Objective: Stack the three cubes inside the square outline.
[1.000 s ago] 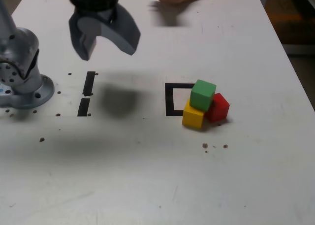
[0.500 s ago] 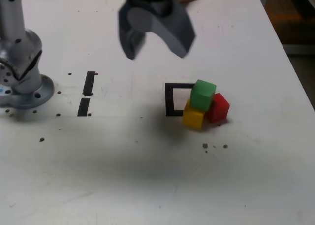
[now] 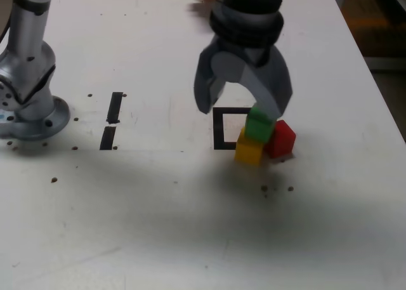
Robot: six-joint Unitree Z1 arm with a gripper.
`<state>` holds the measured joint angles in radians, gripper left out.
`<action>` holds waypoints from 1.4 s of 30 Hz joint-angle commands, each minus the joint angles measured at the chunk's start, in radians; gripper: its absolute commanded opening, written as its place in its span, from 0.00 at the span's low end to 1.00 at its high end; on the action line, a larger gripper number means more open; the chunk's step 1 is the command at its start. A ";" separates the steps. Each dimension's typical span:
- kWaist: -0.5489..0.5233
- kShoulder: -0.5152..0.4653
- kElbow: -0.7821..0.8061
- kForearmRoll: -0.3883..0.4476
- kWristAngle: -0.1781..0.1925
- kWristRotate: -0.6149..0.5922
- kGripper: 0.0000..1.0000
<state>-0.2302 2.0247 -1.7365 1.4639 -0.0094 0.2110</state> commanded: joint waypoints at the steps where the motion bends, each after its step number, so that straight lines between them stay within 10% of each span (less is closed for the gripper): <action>1: -0.001 0.017 -0.010 -0.004 -0.002 0.002 1.00; 27: 0.044 0.117 -0.073 -0.043 0.008 0.033 0.92; 42: 0.045 0.132 -0.056 -0.057 -0.002 0.024 0.45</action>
<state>-0.1849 2.1563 -1.7906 1.4096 -0.0094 0.2356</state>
